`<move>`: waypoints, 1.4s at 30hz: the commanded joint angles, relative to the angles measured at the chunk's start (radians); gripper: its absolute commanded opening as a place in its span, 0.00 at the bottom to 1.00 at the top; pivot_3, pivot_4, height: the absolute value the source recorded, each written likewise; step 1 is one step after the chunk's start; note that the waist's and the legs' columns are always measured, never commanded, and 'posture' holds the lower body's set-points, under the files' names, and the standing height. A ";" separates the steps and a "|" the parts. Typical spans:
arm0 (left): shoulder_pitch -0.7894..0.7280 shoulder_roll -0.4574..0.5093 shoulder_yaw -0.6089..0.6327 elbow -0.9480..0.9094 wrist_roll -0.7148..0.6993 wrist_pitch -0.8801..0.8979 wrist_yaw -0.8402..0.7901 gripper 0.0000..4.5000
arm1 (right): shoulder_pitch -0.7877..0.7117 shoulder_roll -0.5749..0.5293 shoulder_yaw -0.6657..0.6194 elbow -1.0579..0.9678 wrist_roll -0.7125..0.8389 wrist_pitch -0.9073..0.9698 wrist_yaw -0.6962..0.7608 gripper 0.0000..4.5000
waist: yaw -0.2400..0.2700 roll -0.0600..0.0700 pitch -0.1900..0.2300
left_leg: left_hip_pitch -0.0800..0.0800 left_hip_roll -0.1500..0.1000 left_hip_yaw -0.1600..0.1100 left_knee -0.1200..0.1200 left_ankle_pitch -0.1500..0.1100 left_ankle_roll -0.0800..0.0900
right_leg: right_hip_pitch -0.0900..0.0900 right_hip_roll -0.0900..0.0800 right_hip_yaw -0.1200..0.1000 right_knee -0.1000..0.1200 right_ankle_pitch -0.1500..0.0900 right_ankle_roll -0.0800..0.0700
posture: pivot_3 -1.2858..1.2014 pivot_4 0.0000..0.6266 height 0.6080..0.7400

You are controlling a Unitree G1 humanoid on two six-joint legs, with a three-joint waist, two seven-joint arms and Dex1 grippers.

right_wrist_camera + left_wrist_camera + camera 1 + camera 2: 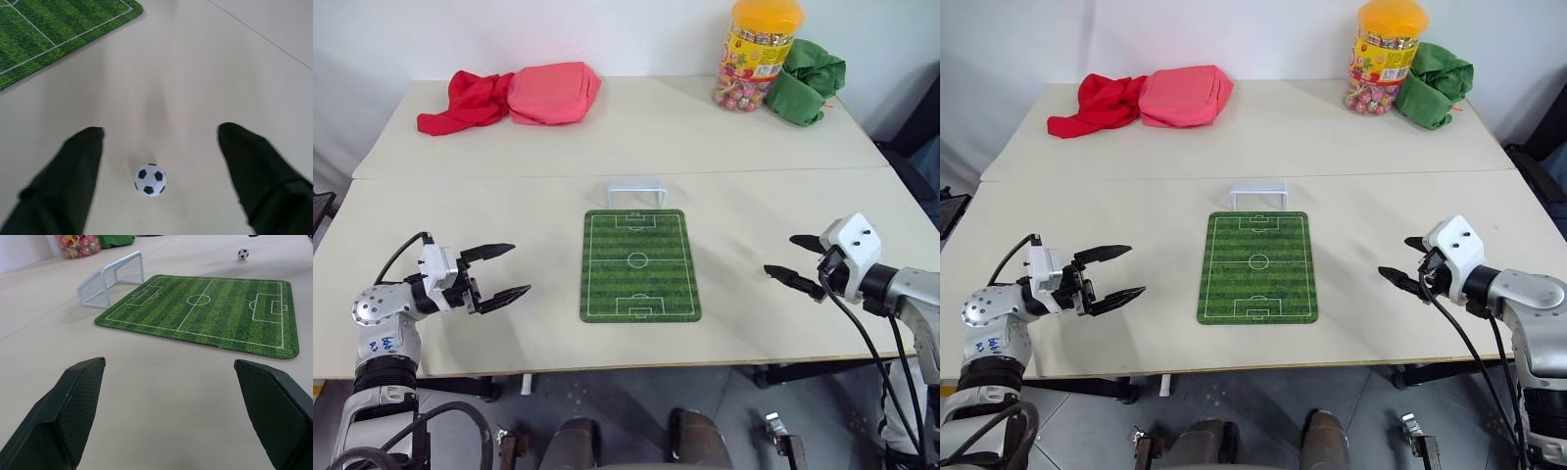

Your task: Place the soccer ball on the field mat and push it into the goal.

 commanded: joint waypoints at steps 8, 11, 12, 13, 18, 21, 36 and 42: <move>-0.011 0.007 0.008 0.010 -0.002 -0.023 -0.011 1.00 | -0.019 0.021 0.026 0.113 -0.003 -0.036 -0.003 0.99 | 0.000 0.000 0.000 | 0.000 0.000 0.000 0.000 0.000 0.000 | 0.000 0.000 0.000 0.000 0.000 0.000 | 0.52 0.24 1.00; -0.004 0.011 0.012 0.003 -0.004 -0.023 -0.011 1.00 | -0.038 0.030 0.048 0.169 -0.009 -0.051 0.001 0.99 | -0.002 0.000 0.000 | 0.000 0.000 0.000 0.000 0.000 0.000 | 0.000 0.000 0.000 0.000 0.000 0.000 | 0.52 0.24 1.00; -0.004 0.011 0.013 0.003 -0.004 -0.022 -0.010 1.00 | -0.041 0.032 0.054 0.182 -0.011 -0.057 0.004 0.99 | -0.002 0.000 0.000 | 0.000 0.000 0.000 0.000 0.000 0.000 | 0.000 0.000 0.000 0.000 0.000 0.000 | 0.52 0.24 1.00; 0.000 0.013 0.015 -0.001 -0.006 -0.022 -0.010 1.00 | -0.046 0.038 0.063 0.199 -0.015 -0.072 0.006 0.99 | -0.002 0.000 0.000 | 0.000 0.000 0.000 0.000 0.000 0.000 | 0.000 0.000 0.000 0.000 0.000 0.000 | 0.52 0.24 1.00; 0.007 0.020 0.020 -0.009 -0.008 -0.021 -0.008 1.00 | -0.087 0.052 0.093 0.276 -0.026 -0.102 0.012 0.95 | -0.005 0.000 0.000 | 0.000 0.000 0.000 0.000 0.000 0.000 | 0.000 0.000 0.000 0.000 0.000 0.000 | 0.52 0.24 1.00; 0.013 0.022 0.023 -0.014 -0.010 -0.021 -0.006 1.00 | -0.091 0.053 0.098 0.291 -0.027 -0.111 0.018 0.79 | -0.004 0.000 0.000 | 0.000 0.000 0.000 0.000 0.000 0.000 | 0.000 0.000 0.000 0.000 0.000 0.000 | 0.52 0.24 1.00; 0.047 0.023 0.016 -0.056 -0.016 -0.011 -0.038 1.00 | -0.075 0.005 0.087 0.105 0.005 -0.099 0.049 0.19 | -0.002 0.000 0.000 | 0.000 0.000 0.000 0.001 0.000 0.000 | 0.000 0.000 0.000 0.000 0.000 0.000 | 0.52 0.24 1.00; 0.082 0.018 0.016 -0.084 -0.026 -0.002 -0.074 1.00 | -0.158 -0.062 0.198 -0.121 0.056 0.102 0.140 0.19 | -0.006 0.000 0.000 | 0.000 0.001 0.000 0.001 0.000 0.000 | 0.000 0.000 0.000 0.000 0.000 0.000 | 0.52 0.24 1.00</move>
